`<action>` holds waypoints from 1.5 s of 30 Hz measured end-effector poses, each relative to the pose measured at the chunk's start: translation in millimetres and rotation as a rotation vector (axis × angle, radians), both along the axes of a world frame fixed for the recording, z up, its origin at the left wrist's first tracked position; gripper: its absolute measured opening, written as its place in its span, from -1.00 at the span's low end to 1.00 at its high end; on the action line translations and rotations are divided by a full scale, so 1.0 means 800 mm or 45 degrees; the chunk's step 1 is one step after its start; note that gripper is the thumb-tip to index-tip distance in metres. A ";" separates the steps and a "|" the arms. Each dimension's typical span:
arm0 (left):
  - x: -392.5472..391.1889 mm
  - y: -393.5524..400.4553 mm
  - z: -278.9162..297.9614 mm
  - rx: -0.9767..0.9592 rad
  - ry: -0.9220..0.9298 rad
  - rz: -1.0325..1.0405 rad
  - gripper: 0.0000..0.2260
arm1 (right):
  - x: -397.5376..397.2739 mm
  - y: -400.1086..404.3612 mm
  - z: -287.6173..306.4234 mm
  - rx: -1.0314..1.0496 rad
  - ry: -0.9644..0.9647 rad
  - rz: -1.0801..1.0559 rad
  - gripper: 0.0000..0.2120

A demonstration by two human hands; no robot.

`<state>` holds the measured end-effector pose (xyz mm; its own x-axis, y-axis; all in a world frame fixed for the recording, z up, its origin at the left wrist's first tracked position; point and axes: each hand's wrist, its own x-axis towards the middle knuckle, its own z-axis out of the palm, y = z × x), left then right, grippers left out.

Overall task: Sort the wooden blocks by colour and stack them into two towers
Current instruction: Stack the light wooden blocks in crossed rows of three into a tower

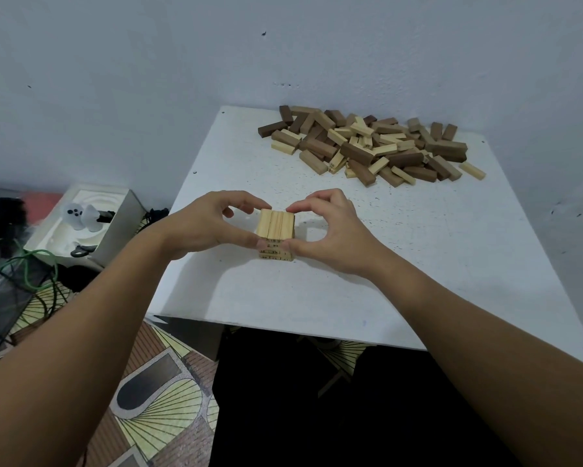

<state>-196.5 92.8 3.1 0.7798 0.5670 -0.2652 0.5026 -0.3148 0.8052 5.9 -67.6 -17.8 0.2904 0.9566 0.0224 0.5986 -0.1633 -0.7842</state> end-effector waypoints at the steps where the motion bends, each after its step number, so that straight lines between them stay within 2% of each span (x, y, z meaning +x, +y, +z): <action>1: 0.001 0.000 0.000 0.000 -0.001 -0.001 -0.52 | 0.000 0.000 0.000 0.000 0.001 0.000 -0.49; 18: 0.004 0.002 -0.003 -0.044 -0.009 -0.014 -0.49 | -0.002 0.004 -0.003 -0.034 0.000 0.009 -0.41; 24: 0.004 0.002 -0.003 -0.042 -0.005 -0.018 -0.54 | -0.007 0.006 -0.002 -0.032 0.012 0.011 -0.45; 32: 0.004 -0.001 0.000 -0.042 0.008 -0.023 -0.49 | -0.008 0.008 -0.002 -0.037 0.016 0.010 -0.46; 35: 0.004 -0.002 0.000 -0.042 0.025 -0.011 -0.43 | -0.008 0.007 -0.002 -0.038 0.004 0.019 -0.41; 38: 0.002 0.000 0.003 -0.030 0.062 -0.025 -0.27 | -0.004 0.002 -0.003 -0.040 0.007 0.032 -0.33; 42: 0.004 0.004 0.021 -0.143 0.008 0.004 -0.05 | 0.012 -0.007 -0.004 0.016 0.144 -0.048 -0.44; 43: 0.009 0.004 0.028 -0.162 -0.045 0.055 -0.03 | 0.020 -0.009 -0.004 0.025 0.166 -0.081 -0.47; 45: 0.025 0.002 0.045 -0.140 -0.151 0.174 -0.16 | 0.039 -0.016 -0.004 0.041 0.170 -0.144 -0.52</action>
